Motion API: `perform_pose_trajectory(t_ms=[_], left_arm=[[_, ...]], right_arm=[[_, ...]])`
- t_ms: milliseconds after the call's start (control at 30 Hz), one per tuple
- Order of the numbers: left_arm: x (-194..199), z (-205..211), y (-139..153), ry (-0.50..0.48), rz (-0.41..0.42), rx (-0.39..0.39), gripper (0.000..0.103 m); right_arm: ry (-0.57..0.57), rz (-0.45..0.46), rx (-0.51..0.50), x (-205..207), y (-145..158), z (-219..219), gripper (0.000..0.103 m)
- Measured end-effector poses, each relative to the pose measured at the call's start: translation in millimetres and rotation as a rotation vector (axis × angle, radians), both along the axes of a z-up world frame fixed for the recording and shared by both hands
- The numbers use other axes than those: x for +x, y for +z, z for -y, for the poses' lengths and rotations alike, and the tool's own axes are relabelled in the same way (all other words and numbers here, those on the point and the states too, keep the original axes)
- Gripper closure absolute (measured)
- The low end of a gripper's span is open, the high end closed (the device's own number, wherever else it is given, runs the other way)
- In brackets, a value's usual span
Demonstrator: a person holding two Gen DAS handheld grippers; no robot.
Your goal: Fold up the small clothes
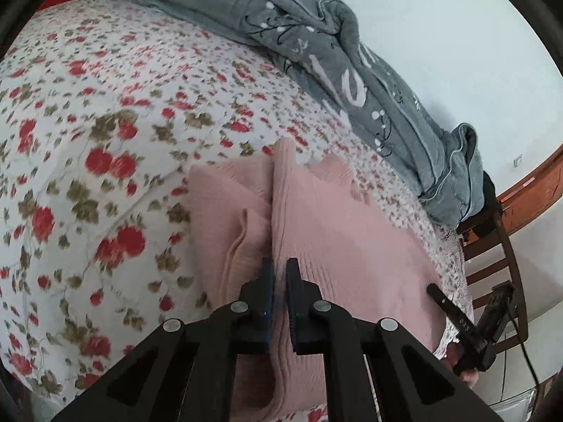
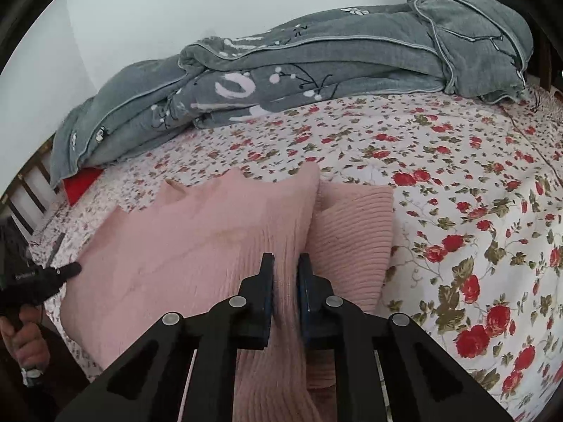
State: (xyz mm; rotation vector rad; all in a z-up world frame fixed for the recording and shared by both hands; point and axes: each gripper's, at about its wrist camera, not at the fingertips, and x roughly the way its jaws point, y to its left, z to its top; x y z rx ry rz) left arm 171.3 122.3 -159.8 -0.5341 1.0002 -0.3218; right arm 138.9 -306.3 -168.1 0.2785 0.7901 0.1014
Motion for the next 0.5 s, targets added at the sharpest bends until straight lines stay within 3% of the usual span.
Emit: perform_pose_trajectory(t_ms=[100,267,400,500], left_arm=[[-2,3,-2,-0.007,0.003,0.024,0.093],[-11,-1,11,-0.020,0.060,0.055,0.066],[-14,-6,17,0.010,0.103,0.101,0.060],[-11,-14,7,0.010,0.066,0.056,0.058]], right_arm=[[-0.016,-0.019,0.007,2,-5,0,0.087],[-0.063,0.041,-0.018,-15,12,2,0.084],[-0.032,0.121,-0.053,-29,28,-7,0.076],[0.029,0.124,-0.077,-31,26,-21,0.076]])
